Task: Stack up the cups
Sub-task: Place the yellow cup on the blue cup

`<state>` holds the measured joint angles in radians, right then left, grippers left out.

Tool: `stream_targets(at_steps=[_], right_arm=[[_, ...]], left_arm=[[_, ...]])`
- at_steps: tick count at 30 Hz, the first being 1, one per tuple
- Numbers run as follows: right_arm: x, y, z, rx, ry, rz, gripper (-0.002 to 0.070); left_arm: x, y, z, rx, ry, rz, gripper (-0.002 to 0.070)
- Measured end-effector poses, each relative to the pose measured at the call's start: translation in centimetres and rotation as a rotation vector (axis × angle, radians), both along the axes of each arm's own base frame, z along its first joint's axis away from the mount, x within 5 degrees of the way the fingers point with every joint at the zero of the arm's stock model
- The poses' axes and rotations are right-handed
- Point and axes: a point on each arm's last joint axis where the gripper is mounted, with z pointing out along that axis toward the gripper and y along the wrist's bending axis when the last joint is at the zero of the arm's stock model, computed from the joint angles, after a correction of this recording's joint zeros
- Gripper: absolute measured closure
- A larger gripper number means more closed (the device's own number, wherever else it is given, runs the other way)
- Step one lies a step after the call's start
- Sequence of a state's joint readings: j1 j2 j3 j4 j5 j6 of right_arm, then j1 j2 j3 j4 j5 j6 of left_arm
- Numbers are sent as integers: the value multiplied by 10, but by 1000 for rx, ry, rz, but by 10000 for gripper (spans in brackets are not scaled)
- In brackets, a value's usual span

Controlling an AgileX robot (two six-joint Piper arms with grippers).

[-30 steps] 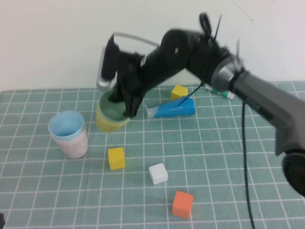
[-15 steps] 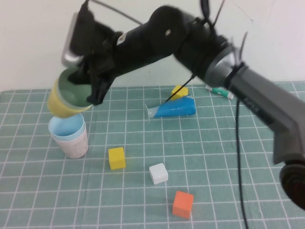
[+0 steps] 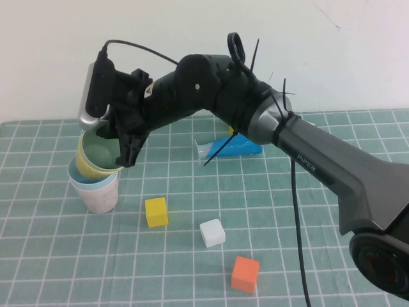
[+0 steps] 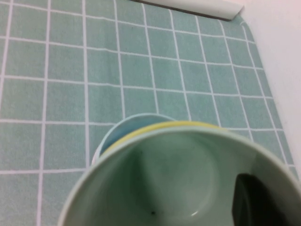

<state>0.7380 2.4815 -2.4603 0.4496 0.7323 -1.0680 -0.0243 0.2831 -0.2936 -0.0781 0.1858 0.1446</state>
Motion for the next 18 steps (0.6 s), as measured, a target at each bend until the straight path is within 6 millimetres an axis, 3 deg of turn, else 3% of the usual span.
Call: stream_targets(at_steps=[8,18], right_arm=[[1,1,-2,5,-5,-6,610],[1,3,1,51,7,-16,404]], left_arm=[[0,0,0,-21,1,3,676],[0,0,0,-21,1,3,676]])
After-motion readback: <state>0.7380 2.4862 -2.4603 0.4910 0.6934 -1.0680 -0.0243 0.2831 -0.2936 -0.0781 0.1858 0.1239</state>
